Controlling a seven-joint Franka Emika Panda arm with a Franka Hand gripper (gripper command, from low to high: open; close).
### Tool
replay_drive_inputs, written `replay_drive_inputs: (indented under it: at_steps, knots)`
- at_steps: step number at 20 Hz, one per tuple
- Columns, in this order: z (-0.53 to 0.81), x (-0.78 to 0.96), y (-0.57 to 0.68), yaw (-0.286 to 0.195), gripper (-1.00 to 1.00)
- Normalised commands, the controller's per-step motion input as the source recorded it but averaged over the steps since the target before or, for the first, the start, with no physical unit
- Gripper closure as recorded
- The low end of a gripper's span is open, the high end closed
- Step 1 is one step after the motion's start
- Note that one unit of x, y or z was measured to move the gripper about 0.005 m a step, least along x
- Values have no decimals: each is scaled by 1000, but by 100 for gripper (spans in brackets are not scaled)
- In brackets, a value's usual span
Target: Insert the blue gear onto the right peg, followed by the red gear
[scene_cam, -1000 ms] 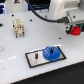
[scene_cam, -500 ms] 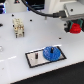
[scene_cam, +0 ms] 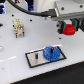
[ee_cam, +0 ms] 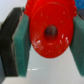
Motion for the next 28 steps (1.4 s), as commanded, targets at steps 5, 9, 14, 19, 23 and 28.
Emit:
replay_drive_inputs:
  at_steps: [5, 9, 14, 19, 23, 28]
  knots:
    - [57, 544, -346, 0, 100]
    - [20, 482, -232, 0, 100]
    - [-10, 362, -207, 0, 100]
    - [-94, 230, -172, 0, 100]
    - [-139, 116, -95, 0, 100]
    - [-185, 144, -40, 0, 100]
